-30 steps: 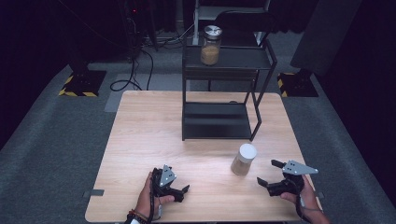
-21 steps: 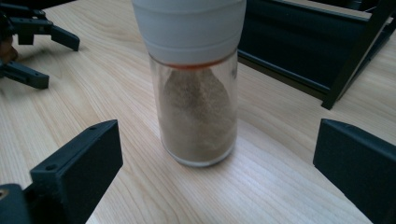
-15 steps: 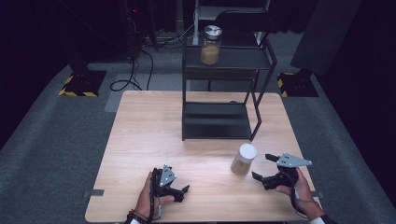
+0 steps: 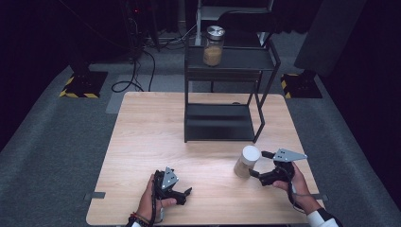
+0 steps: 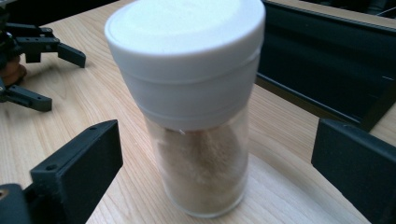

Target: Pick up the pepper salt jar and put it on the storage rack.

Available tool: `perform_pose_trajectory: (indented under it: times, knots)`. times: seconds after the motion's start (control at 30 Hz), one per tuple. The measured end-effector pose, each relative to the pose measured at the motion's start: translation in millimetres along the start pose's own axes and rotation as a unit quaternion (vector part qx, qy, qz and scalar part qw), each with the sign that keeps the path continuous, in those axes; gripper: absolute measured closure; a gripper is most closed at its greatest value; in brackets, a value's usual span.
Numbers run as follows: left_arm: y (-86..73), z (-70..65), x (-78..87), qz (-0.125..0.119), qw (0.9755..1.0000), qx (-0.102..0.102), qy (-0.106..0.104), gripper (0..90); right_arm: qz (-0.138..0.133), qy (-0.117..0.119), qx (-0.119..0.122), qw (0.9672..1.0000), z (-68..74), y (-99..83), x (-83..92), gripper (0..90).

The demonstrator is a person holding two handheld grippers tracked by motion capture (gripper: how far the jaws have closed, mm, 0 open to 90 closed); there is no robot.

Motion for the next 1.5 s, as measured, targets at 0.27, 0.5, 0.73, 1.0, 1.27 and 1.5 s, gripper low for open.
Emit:
perform_pose_trajectory:
  times: [0.27, 0.5, 0.73, 1.0, 1.27, 1.5]
  knots:
    - [0.0, 0.1, 0.0, 0.000, 1.0000, 0.000, 0.000, 0.4, 0.006, 0.007, 0.000, 1.0000, -2.0, 4.9, -12.2, 4.9]
    - [-0.1, 0.2, 0.0, -0.001, 1.0000, 0.000, -0.001, 0.4, -0.002, 0.010, 0.000, 1.0000, -3.3, 3.5, -18.6, 13.1]
    - [-0.3, 0.5, 0.0, -0.001, 1.0000, 0.000, -0.002, 0.4, -0.012, 0.009, 0.008, 0.9999, 0.5, 0.5, -22.4, 24.0]
    - [0.0, 0.4, 0.0, 0.000, 1.0000, -0.001, -0.002, 0.4, -0.022, 0.006, 0.023, 0.9995, 7.4, -0.8, -23.8, 33.1]
    - [0.0, 0.4, 0.0, 0.000, 1.0000, -0.001, -0.002, 0.4, -0.023, -0.006, 0.020, 0.9995, 14.1, -1.0, -22.8, 33.6]
    - [-0.1, 0.3, 0.0, 0.000, 1.0000, 0.000, -0.002, 0.4, -0.029, -0.019, 0.005, 0.9994, 17.4, 0.1, -17.8, 33.8]
Point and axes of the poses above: each handheld gripper's, and its own axes: x roughly backward along the jaws, y roughly out of its top, z roughly to its left, the point moved 2 cm from there along -x, roughly forward along the jaws, and after that the axes turned 9 degrees about -x, right-handed, at the moved point
